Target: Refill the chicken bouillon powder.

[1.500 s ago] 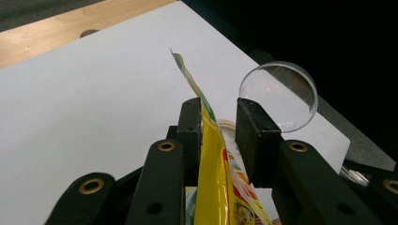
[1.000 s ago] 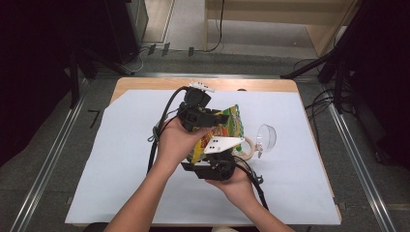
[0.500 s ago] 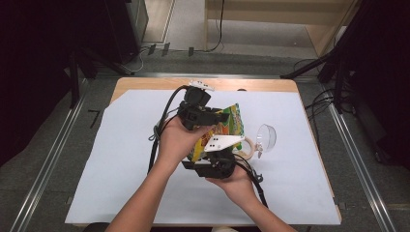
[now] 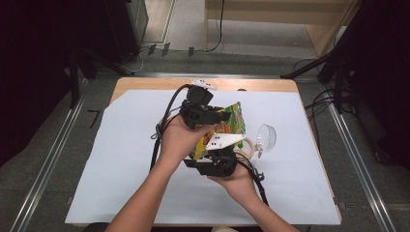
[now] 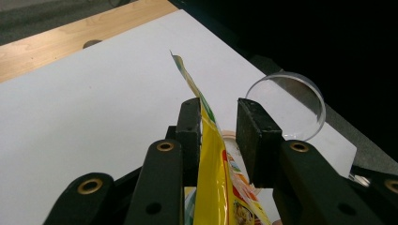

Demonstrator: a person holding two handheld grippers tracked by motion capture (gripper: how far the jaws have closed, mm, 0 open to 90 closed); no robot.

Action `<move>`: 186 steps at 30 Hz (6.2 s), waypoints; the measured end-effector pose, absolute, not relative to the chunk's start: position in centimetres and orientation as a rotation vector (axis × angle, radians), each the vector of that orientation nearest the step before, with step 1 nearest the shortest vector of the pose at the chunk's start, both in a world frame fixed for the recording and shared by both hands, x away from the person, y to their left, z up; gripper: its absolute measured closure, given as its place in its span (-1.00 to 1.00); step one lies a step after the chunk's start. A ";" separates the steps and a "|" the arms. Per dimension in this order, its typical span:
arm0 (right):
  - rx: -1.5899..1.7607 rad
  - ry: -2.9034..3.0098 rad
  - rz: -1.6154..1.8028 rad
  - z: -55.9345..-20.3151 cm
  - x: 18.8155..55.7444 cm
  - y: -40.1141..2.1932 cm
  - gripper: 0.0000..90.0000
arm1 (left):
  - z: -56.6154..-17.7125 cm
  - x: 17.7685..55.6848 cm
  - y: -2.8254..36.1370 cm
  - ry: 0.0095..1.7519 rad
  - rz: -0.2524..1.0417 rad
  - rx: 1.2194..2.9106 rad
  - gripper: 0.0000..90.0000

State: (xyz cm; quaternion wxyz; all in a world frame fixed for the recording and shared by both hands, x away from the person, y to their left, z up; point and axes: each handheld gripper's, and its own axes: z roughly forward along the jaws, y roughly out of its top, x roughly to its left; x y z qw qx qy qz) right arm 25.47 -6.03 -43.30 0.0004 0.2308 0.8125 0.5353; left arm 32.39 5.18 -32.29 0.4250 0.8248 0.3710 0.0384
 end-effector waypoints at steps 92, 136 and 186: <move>0.723 2.564 1.674 -43.2 24.6 -5.4 0.54 | -32.3 31.9 5.5 0.927 0.072 2.096 0.58; 0.737 2.553 1.678 -43.2 24.8 -5.6 0.54 | -32.3 32.3 5.2 0.927 0.064 2.109 0.59; 0.746 2.534 1.682 -43.1 24.9 -5.8 0.54 | -32.0 32.5 4.5 0.913 0.066 2.132 0.58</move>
